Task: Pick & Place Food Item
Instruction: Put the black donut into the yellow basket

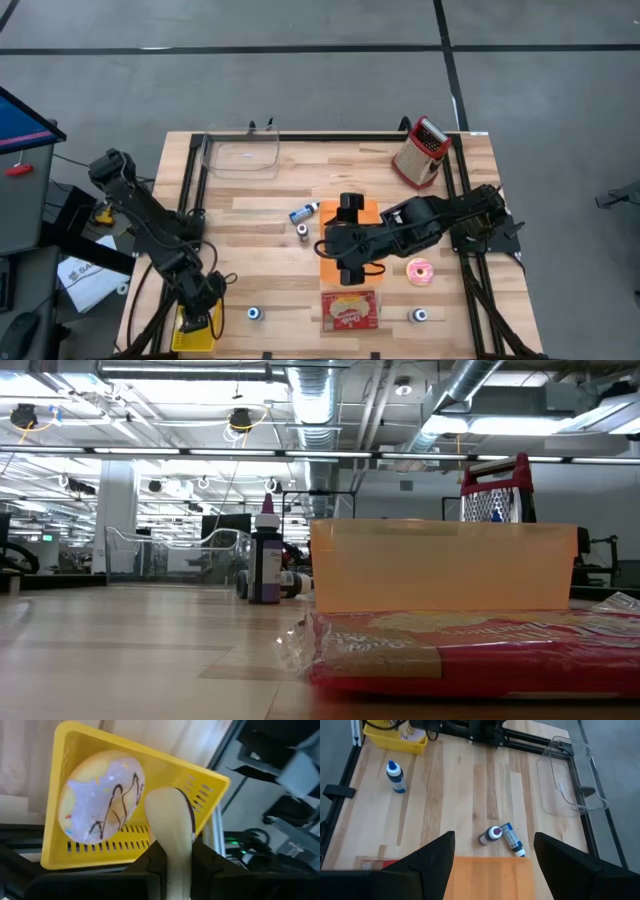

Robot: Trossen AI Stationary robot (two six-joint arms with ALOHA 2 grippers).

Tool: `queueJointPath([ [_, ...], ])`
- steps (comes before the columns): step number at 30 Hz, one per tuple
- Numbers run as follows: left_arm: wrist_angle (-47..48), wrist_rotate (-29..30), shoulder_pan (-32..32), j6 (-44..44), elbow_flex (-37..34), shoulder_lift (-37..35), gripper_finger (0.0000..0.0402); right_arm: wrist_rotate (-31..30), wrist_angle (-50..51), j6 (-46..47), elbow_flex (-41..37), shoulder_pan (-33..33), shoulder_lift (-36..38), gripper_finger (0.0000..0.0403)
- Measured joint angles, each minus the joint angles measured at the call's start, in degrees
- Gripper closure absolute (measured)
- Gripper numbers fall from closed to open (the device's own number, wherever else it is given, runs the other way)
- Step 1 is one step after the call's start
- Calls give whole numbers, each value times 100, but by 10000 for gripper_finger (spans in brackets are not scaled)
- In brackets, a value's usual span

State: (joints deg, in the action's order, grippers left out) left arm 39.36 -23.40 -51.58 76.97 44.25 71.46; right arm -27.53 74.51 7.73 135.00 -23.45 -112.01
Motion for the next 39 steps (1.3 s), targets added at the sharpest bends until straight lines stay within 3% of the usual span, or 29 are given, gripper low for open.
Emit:
queueJointPath([
  [6,-212,-9,-71,-62,0,262,350,-115,-41,9,0,-17,0,137],
  [18,-268,120,-182,-91,0,247,225,-151,-84,84,0,-17,0,137],
  [24,-309,252,-182,-206,0,245,196,-151,-85,89,0,-6,0,137],
  [30,-516,-78,-240,-213,0,242,210,-151,-168,87,0,-6,0,137],
  [39,-602,-103,-436,-11,0,242,293,-151,-203,87,0,-6,0,137],
])
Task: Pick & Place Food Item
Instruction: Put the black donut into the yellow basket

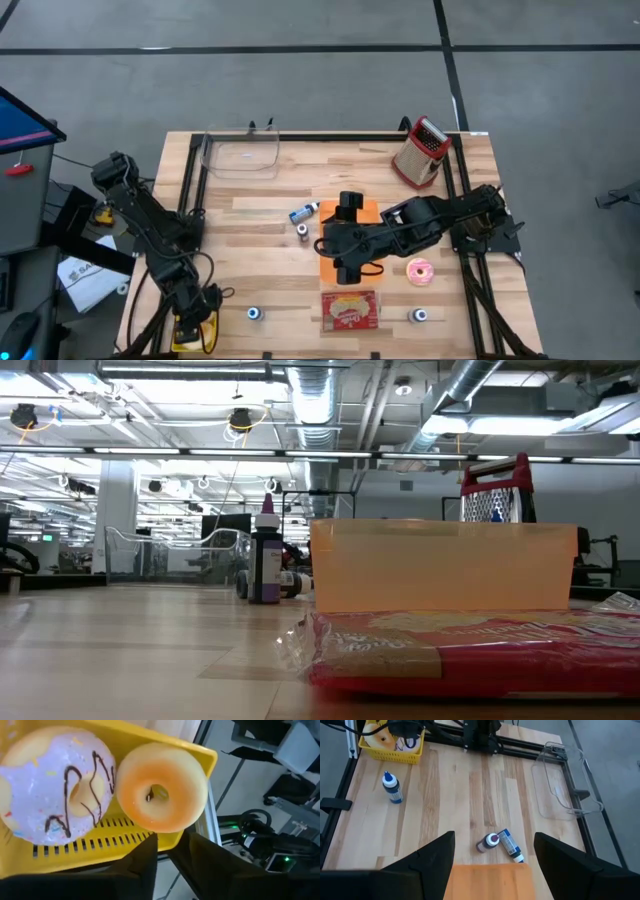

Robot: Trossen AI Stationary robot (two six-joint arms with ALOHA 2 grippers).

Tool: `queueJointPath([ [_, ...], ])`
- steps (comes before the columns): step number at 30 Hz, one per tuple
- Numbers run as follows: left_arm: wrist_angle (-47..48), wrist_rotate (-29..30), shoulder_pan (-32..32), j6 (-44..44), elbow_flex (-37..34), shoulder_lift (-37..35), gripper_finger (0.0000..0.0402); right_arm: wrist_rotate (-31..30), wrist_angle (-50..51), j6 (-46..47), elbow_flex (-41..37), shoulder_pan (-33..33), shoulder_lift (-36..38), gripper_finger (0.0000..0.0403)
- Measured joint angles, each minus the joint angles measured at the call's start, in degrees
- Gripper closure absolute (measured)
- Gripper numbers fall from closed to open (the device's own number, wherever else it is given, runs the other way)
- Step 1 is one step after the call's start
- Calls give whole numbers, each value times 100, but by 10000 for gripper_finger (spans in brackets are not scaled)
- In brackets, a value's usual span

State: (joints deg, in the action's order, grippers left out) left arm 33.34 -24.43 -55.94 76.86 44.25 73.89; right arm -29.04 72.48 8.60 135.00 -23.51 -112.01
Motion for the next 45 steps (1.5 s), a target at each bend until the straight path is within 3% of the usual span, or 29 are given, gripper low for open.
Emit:
queueJointPath([
  [5,-154,48,0,370,0,0,298,0,-112,-27,0,0,0,137],
  [12,-562,439,-263,912,2,73,236,0,-106,-50,0,0,0,137],
  [18,-747,604,-466,909,2,557,178,2,-204,-186,0,12,0,137],
  [25,-1405,603,-589,861,0,1026,160,16,-286,-212,0,92,0,137],
  [30,-1399,603,-638,784,0,1145,191,42,-346,-240,0,92,-2,137],
  [35,-1152,597,-635,862,2,1008,261,46,-445,-300,0,87,-1,137],
  [41,-425,801,-634,1044,2,492,345,68,-443,-323,0,90,-2,137],
  [45,138,984,-623,1045,2,84,370,168,-468,-348,0,84,-2,137],
])
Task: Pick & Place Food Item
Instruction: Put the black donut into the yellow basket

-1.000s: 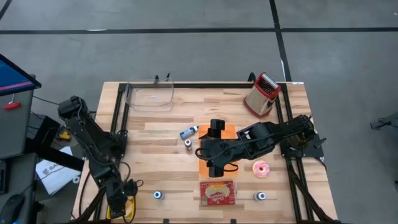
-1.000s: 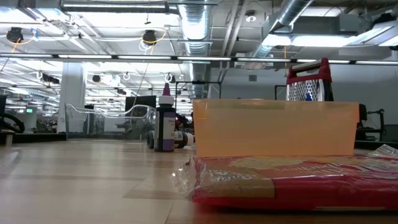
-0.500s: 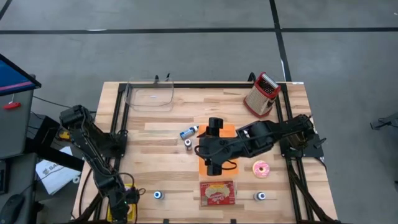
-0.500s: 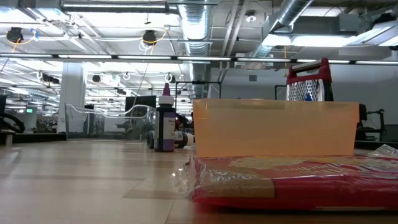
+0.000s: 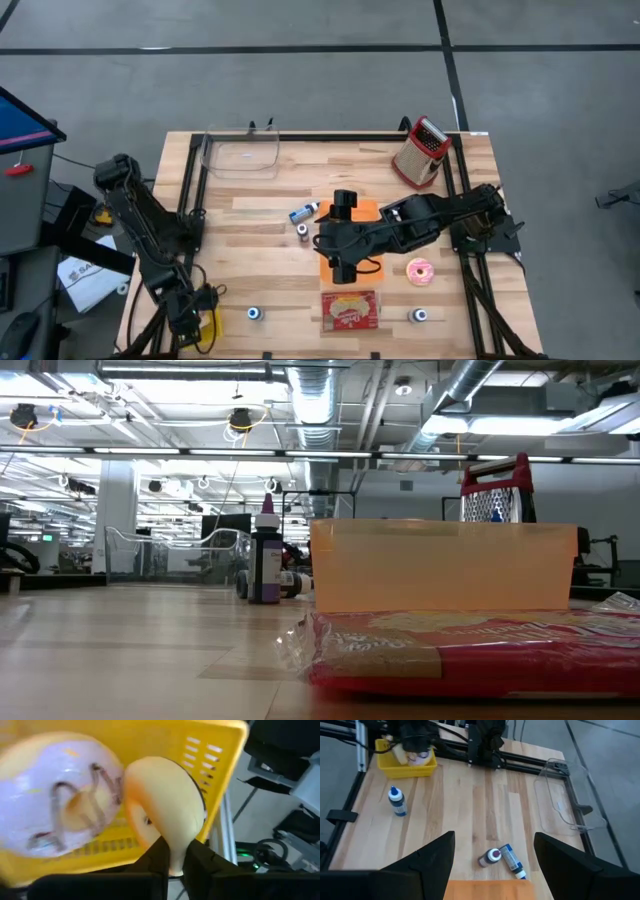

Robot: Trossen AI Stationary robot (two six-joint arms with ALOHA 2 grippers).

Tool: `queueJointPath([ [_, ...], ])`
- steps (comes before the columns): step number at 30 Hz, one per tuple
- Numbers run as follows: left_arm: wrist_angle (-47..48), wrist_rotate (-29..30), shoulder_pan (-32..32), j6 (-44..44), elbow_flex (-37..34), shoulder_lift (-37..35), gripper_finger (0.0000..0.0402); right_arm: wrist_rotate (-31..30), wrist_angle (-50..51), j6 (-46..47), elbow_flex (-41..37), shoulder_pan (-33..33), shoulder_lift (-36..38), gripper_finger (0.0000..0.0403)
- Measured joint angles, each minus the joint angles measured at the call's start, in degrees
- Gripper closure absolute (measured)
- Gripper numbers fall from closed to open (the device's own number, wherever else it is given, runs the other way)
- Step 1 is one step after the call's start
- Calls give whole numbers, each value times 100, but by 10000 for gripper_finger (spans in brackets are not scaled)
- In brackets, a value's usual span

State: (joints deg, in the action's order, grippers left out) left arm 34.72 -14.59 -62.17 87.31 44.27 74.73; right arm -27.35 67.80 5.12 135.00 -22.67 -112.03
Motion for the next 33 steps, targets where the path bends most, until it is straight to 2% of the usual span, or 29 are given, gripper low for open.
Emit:
queueJointPath([
  [3,105,115,0,-68,-2,-250,367,52,-60,-45,-2,-14,0,137],
  [6,-230,115,0,-305,-1,-461,356,60,-63,-63,0,-14,0,137],
  [10,-65,133,11,-398,0,-537,351,66,-60,-67,-2,-14,0,137],
  [14,-49,139,57,-466,0,-454,351,162,-60,-76,-2,-14,-2,137],
  [20,-527,258,98,-788,-2,-371,350,192,-62,-65,-2,-14,-2,137],
  [33,-999,-20,232,-1358,-2,461,361,190,-62,-60,-2,-18,-2,137],
])
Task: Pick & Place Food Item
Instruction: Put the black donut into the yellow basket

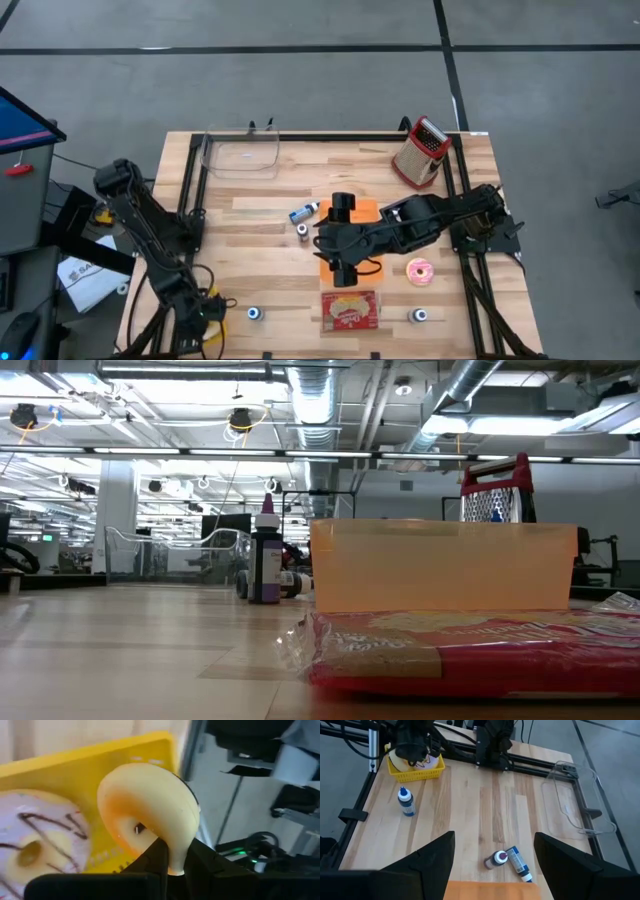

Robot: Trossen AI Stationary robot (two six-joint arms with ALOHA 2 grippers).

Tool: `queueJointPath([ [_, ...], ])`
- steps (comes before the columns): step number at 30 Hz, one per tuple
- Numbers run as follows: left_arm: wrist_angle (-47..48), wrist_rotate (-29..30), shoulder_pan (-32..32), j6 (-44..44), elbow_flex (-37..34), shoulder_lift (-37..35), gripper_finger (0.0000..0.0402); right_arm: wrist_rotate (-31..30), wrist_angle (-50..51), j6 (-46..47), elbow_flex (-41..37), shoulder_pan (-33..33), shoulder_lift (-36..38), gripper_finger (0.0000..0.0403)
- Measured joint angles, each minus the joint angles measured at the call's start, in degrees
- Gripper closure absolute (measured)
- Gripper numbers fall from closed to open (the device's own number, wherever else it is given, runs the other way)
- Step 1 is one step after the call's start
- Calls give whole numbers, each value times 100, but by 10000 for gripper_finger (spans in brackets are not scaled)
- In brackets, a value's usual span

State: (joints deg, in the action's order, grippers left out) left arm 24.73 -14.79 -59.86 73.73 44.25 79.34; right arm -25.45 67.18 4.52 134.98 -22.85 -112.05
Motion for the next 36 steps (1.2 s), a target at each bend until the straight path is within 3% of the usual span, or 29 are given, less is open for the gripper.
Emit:
queueJointPath([
  [6,685,209,-4,131,0,-18,340,-2,0,-1,1,0,0,137],
  [13,893,630,-4,181,2,-393,279,-2,-13,2,2,0,0,137],
  [20,1992,920,-7,503,2,-956,230,7,-15,3,-144,5,-5,137],
  [28,2885,1080,-5,519,2,-1098,225,52,-30,2,-143,0,-4,137],
  [36,2929,1032,-7,473,2,-1199,229,98,-39,2,-143,11,-4,137],
])
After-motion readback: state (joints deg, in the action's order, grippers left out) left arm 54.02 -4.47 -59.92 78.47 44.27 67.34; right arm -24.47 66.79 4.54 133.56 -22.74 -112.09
